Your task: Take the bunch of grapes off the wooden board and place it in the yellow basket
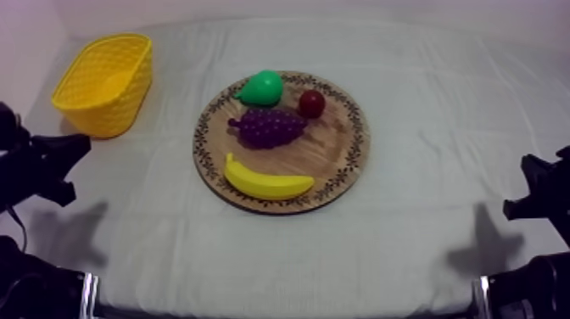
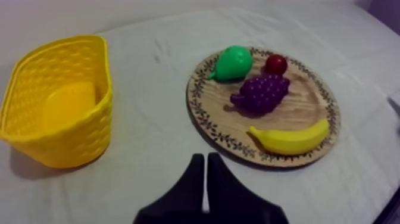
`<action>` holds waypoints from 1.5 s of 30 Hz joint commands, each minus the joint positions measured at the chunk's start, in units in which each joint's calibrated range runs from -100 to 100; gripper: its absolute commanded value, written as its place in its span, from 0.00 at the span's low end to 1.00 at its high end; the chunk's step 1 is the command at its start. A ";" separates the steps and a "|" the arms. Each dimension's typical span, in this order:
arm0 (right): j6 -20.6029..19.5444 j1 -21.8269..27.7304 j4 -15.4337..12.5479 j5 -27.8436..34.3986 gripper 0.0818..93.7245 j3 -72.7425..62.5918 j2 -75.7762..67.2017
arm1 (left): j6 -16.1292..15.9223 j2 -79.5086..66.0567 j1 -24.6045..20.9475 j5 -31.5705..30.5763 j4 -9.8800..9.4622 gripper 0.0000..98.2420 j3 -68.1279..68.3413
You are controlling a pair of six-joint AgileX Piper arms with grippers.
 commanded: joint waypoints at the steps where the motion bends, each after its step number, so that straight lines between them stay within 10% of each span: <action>1: 0.00 -0.02 0.00 0.00 0.00 -0.04 0.00 | -1.37 9.87 0.12 7.68 0.25 0.00 -10.99; 16: 0.00 -0.02 0.00 0.00 0.00 -0.04 0.00 | -12.75 43.05 1.46 34.33 0.97 0.00 -46.36; 26: 0.00 -0.02 0.00 0.00 0.00 -0.04 0.00 | -12.56 62.81 8.50 37.15 -4.90 0.00 -58.02; 45: 0.00 -0.02 0.05 0.00 0.00 -0.04 0.00 | -16.66 89.98 12.59 43.70 -3.56 0.00 -84.37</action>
